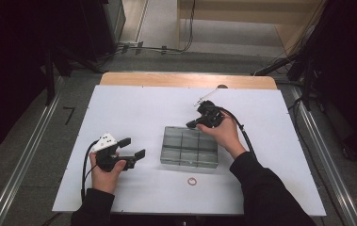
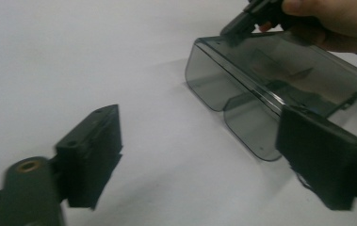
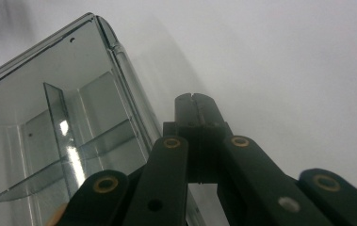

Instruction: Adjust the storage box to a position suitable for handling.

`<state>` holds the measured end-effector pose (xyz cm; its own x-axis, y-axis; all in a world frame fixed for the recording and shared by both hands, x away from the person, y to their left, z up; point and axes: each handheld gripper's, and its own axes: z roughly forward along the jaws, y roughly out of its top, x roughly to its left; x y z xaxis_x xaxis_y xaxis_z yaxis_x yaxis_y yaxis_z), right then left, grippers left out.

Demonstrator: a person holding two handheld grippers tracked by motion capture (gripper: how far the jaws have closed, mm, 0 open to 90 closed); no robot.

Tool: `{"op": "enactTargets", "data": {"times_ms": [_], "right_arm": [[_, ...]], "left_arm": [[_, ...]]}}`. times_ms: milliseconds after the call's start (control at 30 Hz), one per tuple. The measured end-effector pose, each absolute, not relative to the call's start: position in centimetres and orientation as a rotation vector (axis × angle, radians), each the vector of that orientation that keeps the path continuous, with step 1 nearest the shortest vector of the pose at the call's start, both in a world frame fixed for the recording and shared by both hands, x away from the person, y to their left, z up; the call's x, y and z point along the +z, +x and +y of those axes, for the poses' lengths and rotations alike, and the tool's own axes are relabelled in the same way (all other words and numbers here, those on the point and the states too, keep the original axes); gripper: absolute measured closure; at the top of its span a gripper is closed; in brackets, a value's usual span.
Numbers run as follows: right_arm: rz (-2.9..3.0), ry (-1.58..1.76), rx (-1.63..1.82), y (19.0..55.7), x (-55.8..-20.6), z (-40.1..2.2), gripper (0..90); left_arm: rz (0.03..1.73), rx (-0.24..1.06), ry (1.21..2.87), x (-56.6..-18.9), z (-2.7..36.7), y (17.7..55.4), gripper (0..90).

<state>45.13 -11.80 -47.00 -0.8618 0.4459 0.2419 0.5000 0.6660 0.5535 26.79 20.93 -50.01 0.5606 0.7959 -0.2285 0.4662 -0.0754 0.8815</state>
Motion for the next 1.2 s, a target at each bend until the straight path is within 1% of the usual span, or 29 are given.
{"op": "enactTargets", "data": {"times_ms": [67,233,300,400,500,533,567,600,733,800,867,933,1100,1200], "right_arm": [[-2.789,-0.797,-0.972,44.8,-47.0,-11.8,88.8],[-2.800,-0.773,-0.978,44.2,-47.0,-11.7,88.7],[-2.812,-0.772,-0.987,44.1,-47.0,-11.7,88.7],[-2.840,-0.820,-1.046,43.9,-46.7,-12.1,88.5],[-2.817,-0.857,-1.149,43.6,-46.2,-13.1,87.4],[-2.813,-0.857,-1.172,43.5,-46.0,-13.4,80.0],[-2.779,-0.863,-1.245,43.2,-45.7,-14.0,67.4],[-2.779,-0.863,-1.245,43.2,-45.7,-14.0,67.4],[-2.804,-0.887,-1.362,41.9,-45.1,-14.9,46.7],[-2.779,-0.899,-1.402,41.3,-44.8,-15.5,38.3],[-2.753,-0.898,-1.453,40.6,-44.7,-16.0,32.0],[-2.745,-0.919,-1.493,39.8,-44.6,-16.5,22.3],[-2.711,-0.906,-1.563,38.1,-44.7,-17.7,11.2],[-2.715,-0.913,-1.592,37.2,-44.7,-18.5,8.2]], "left_arm": [[1.068,0.372,1.714,-50.0,20.7,27.0,31.8],[1.066,0.315,1.757,-50.2,19.6,27.5,58.7],[1.052,0.282,1.774,-50.4,18.9,27.8,67.9],[1.048,0.245,1.806,-50.5,17.8,28.1,78.3],[1.050,0.207,1.816,-50.6,17.0,28.6,85.8],[1.048,0.194,1.815,-50.7,16.8,28.7,87.8],[1.043,0.183,1.819,-50.7,16.6,28.9,89.9],[1.038,0.173,1.826,-50.7,16.4,29.0,89.9],[1.021,0.151,1.841,-50.7,15.9,29.3,90.0],[1.014,0.141,1.844,-50.7,15.8,29.3,90.0],[1.010,0.136,1.849,-50.7,15.6,29.3,90.0],[1.013,0.133,1.847,-50.8,15.6,29.3,90.0],[1.024,0.130,1.838,-50.7,15.5,29.3,90.0],[1.023,0.127,1.839,-50.7,15.2,29.2,90.0]]}}
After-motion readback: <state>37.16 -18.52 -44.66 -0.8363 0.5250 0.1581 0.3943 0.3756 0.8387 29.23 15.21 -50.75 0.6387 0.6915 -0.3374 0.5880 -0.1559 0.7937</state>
